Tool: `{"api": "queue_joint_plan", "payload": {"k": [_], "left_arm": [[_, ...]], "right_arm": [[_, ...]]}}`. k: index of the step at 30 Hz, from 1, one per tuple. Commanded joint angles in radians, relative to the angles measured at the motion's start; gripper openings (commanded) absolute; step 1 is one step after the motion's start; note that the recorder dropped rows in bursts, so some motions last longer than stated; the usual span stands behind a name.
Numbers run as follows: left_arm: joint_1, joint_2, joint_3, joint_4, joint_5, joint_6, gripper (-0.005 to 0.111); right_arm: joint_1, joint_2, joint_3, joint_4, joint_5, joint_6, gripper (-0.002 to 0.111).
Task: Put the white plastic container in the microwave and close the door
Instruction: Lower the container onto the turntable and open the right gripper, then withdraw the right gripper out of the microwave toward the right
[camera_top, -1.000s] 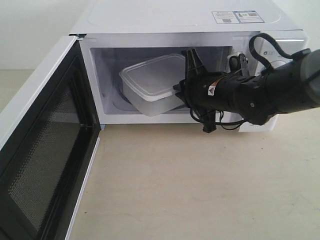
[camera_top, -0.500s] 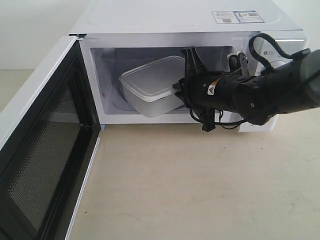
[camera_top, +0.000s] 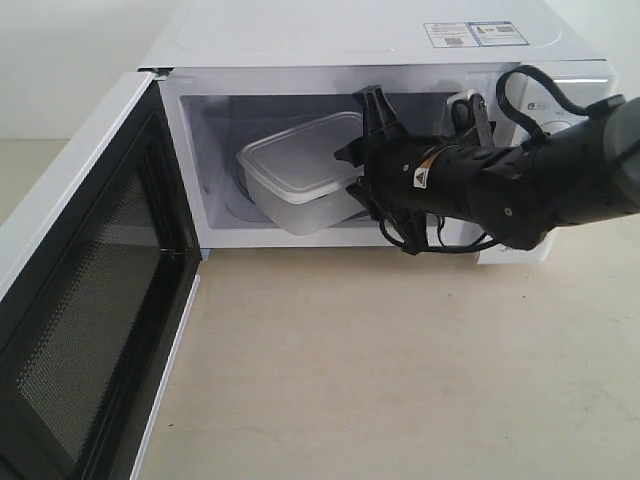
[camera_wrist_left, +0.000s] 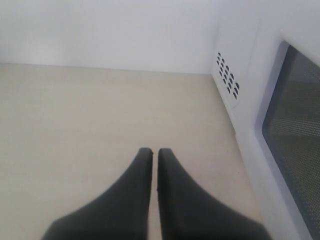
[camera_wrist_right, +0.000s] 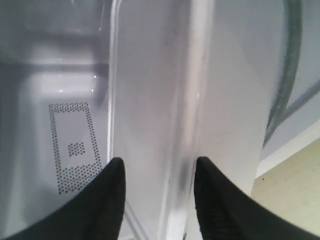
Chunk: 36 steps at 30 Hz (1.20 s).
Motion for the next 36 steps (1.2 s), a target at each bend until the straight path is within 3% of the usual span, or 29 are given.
{"api": "queue_joint_plan", "payload": {"k": [1, 9, 19, 21, 25, 28, 33, 36], "left_arm": [[-0.008, -0.003, 0.003, -0.009, 0.003, 0.001, 0.004], [-0.008, -0.003, 0.003, -0.009, 0.003, 0.001, 0.004], [-0.008, -0.003, 0.003, -0.009, 0.003, 0.001, 0.004], [-0.008, -0.003, 0.003, -0.009, 0.003, 0.001, 0.004], [-0.008, -0.003, 0.003, -0.009, 0.003, 0.001, 0.004], [-0.008, -0.003, 0.003, -0.009, 0.003, 0.001, 0.004], [-0.008, -0.003, 0.003, -0.009, 0.003, 0.001, 0.004], [-0.008, -0.003, 0.003, -0.009, 0.003, 0.001, 0.004]], "right_arm": [[0.002, -0.042, -0.002, -0.085, 0.022, -0.009, 0.039], [0.002, -0.119, 0.0, -0.149, 0.279, -0.004, 0.039], [0.09, -0.223, 0.109, -0.278, 0.319, -0.126, 0.039], [0.111, -0.236, 0.128, -0.334, 0.322, -0.178, 0.034], [0.15, -0.242, 0.137, -0.514, 0.281, -0.332, 0.0], [0.151, -0.242, 0.137, -0.627, 0.244, -0.499, 0.0], [0.151, -0.24, 0.137, -0.656, 0.283, -0.769, 0.0], [0.151, -0.239, 0.137, -0.656, 0.199, -0.966, 0.0]]}}
